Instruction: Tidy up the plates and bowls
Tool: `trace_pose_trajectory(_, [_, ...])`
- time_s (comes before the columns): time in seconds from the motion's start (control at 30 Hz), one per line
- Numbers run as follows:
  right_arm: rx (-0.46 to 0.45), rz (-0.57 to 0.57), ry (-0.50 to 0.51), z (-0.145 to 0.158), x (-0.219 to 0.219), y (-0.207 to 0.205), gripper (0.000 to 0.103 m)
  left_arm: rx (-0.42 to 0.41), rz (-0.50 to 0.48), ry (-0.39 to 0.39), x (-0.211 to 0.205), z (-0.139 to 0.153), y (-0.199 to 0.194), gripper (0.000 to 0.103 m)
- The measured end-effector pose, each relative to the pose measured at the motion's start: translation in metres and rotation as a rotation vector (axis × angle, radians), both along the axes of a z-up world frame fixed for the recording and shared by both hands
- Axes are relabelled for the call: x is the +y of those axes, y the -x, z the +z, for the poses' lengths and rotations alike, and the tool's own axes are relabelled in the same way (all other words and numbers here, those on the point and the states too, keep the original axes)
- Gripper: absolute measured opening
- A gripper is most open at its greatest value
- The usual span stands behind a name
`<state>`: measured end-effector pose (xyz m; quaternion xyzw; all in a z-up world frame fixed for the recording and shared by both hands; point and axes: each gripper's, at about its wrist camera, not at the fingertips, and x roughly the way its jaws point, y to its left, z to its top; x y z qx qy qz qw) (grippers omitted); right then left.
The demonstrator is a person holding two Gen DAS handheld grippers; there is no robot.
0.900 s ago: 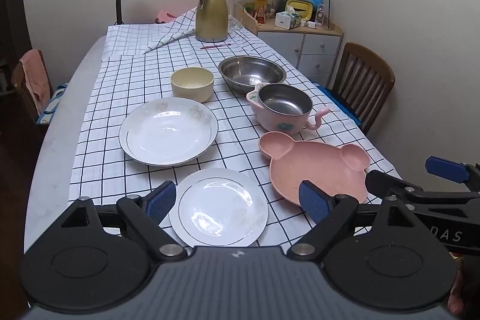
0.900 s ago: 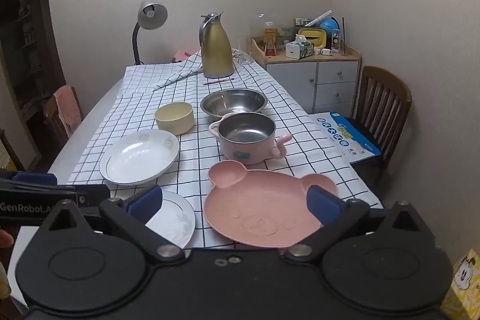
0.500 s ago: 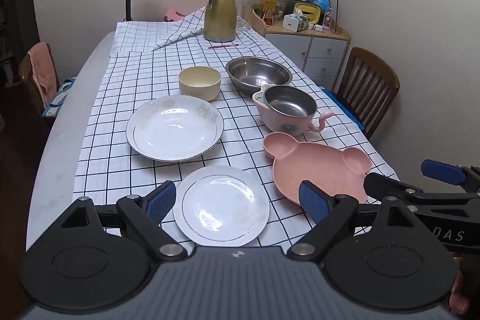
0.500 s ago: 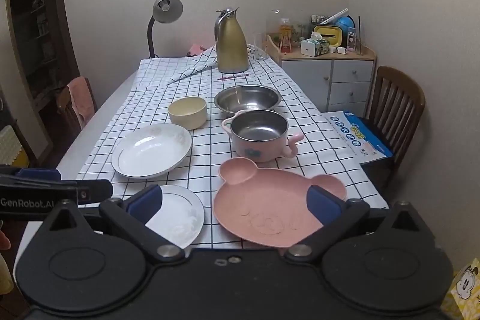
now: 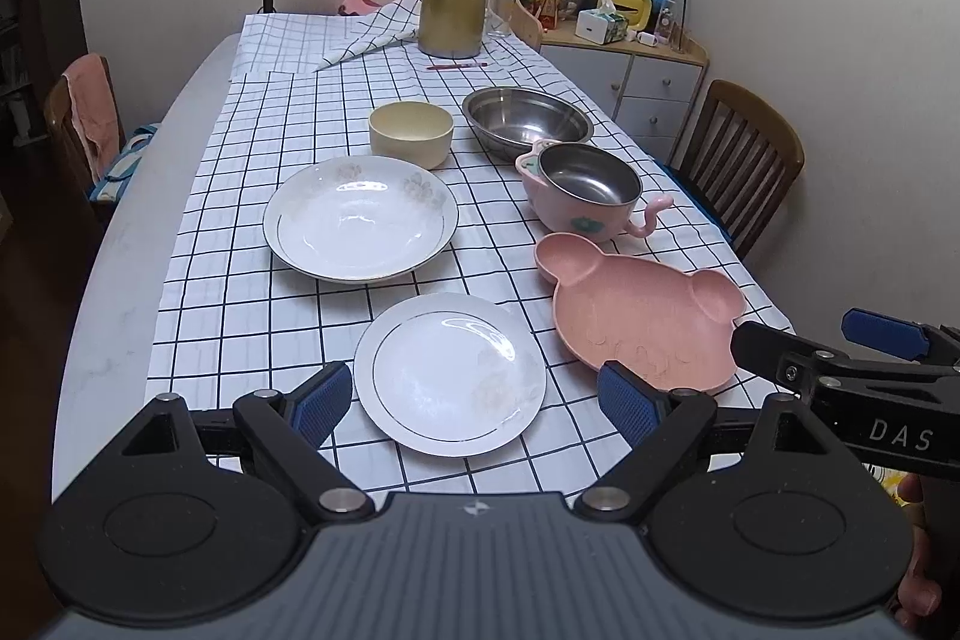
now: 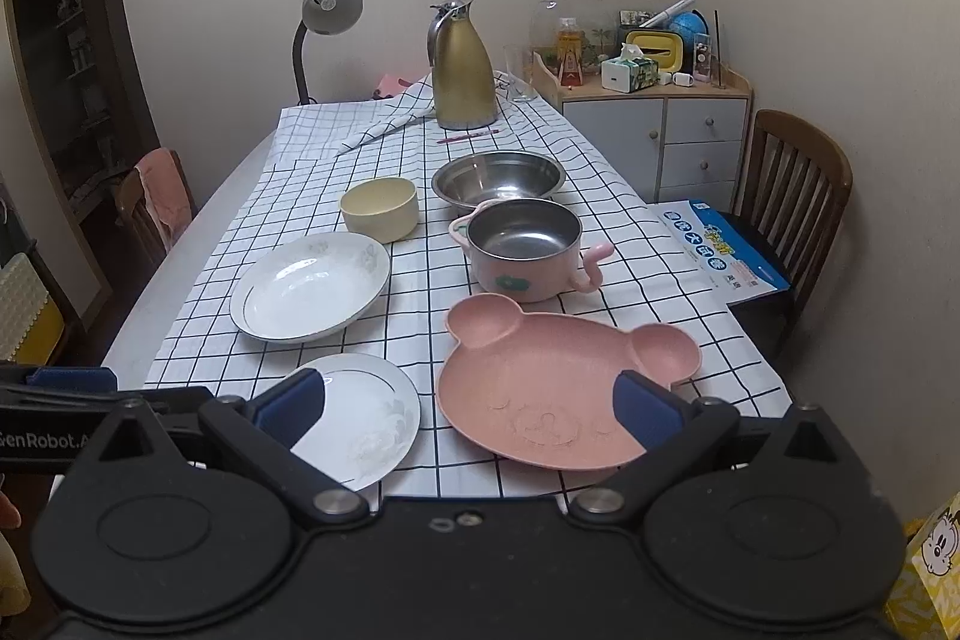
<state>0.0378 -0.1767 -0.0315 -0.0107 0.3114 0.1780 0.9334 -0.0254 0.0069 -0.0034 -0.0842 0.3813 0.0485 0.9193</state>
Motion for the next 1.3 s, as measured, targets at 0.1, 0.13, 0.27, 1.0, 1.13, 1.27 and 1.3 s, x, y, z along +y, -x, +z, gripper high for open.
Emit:
trace_pose_trajectory(0.1, [-0.006, -0.001, 0.001, 0.001, 0.001, 0.002, 0.103, -0.006, -0.001, -0.003, -0.001, 0.001, 0.001, 0.089])
trace_pose_trajectory(0.13, [-0.009, -0.002, 0.0, 0.001, 0.001, 0.002, 0.103, -0.01, -0.002, -0.006, -0.001, 0.002, 0.002, 0.089])
trace_pose_trajectory(0.27, [-0.018, -0.001, -0.001, 0.003, 0.0, 0.003, 0.102, -0.024, -0.004, -0.011, -0.002, 0.005, 0.002, 0.089])
trace_pose_trajectory(1.0, [-0.041, -0.005, -0.007, 0.008, -0.008, 0.0, 0.102, -0.056, -0.028, -0.029, -0.013, 0.012, -0.006, 0.089])
trace_pose_trajectory(1.13, [-0.045, -0.004, -0.008, 0.01, -0.01, 0.0, 0.101, -0.064, -0.029, -0.03, -0.014, 0.015, -0.006, 0.089])
trace_pose_trajectory(1.27, [-0.056, -0.001, -0.008, 0.012, -0.011, 0.001, 0.101, -0.067, -0.032, -0.03, -0.015, 0.016, -0.006, 0.089])
trace_pose_trajectory(1.3, [-0.059, -0.001, -0.008, 0.013, -0.012, 0.001, 0.101, -0.069, -0.032, -0.029, -0.016, 0.017, -0.005, 0.089])
